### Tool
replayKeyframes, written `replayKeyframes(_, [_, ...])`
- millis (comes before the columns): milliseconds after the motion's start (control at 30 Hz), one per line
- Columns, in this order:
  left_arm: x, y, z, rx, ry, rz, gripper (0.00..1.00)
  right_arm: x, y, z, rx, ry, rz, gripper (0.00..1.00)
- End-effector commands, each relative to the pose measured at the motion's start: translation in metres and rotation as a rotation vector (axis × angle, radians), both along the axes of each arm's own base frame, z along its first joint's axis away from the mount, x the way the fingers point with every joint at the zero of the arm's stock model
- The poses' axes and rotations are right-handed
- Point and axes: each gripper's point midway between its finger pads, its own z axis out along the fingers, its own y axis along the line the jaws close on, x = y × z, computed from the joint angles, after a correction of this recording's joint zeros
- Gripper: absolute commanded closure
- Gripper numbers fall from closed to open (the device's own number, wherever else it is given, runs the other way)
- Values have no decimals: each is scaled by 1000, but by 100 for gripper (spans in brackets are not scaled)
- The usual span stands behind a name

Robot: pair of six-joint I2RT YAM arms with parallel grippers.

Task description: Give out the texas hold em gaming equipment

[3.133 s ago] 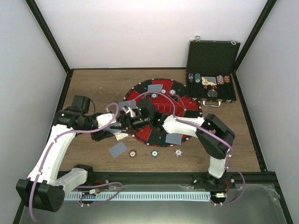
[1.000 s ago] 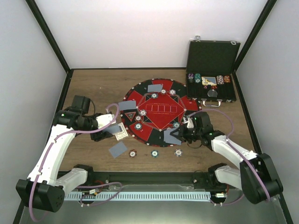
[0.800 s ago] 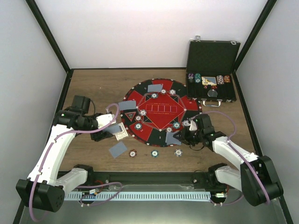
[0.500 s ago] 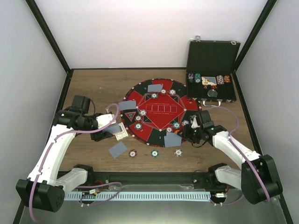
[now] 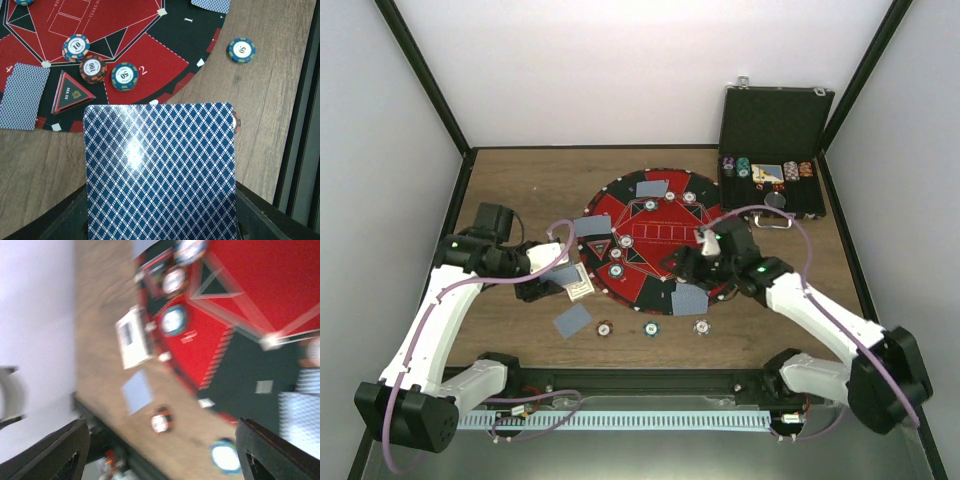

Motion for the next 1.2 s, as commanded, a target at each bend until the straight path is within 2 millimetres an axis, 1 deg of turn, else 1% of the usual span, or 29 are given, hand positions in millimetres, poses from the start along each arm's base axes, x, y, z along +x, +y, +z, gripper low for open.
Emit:
replayKeyframes(0, [1, -7, 11, -44, -21, -27, 96, -17, 93, 65, 327, -42, 250, 17])
replayKeyframes(100, [0, -7, 12, -45, -23, -28, 96, -31, 138, 77, 396, -24, 371, 16])
replayKeyframes(233, [-1, -7, 13, -43, -20, -26, 96, -46, 186, 88, 460, -21, 500, 16])
replayKeyframes(267, [-1, -6, 12, -42, -19, -25, 96, -52, 196, 89, 470, -13, 530, 16])
replayKeyframes(333, [-2, -5, 12, -36, -17, -25, 96, -56, 213, 93, 487, -15, 570, 16])
replayKeyframes(433, [-3, -4, 11, -30, -18, -25, 96, -63, 231, 91, 514, 4, 616, 16])
replayKeyframes(567, [-4, -4, 11, -29, -20, -26, 96, -64, 249, 80, 512, 34, 644, 17])
replayKeyframes(633, [-4, -5, 12, -32, -21, -28, 96, -62, 257, 72, 509, 56, 651, 18])
replayKeyframes(867, [-6, -4, 12, -28, -21, -28, 96, -55, 273, 57, 518, 97, 664, 20])
replayKeyframes(1033, [-6, -3, 13, -26, -23, -27, 96, -53, 276, 48, 515, 114, 663, 21])
replayKeyframes(1167, [-7, -3, 13, -26, -25, -28, 96, -47, 267, 35, 489, 128, 636, 24])
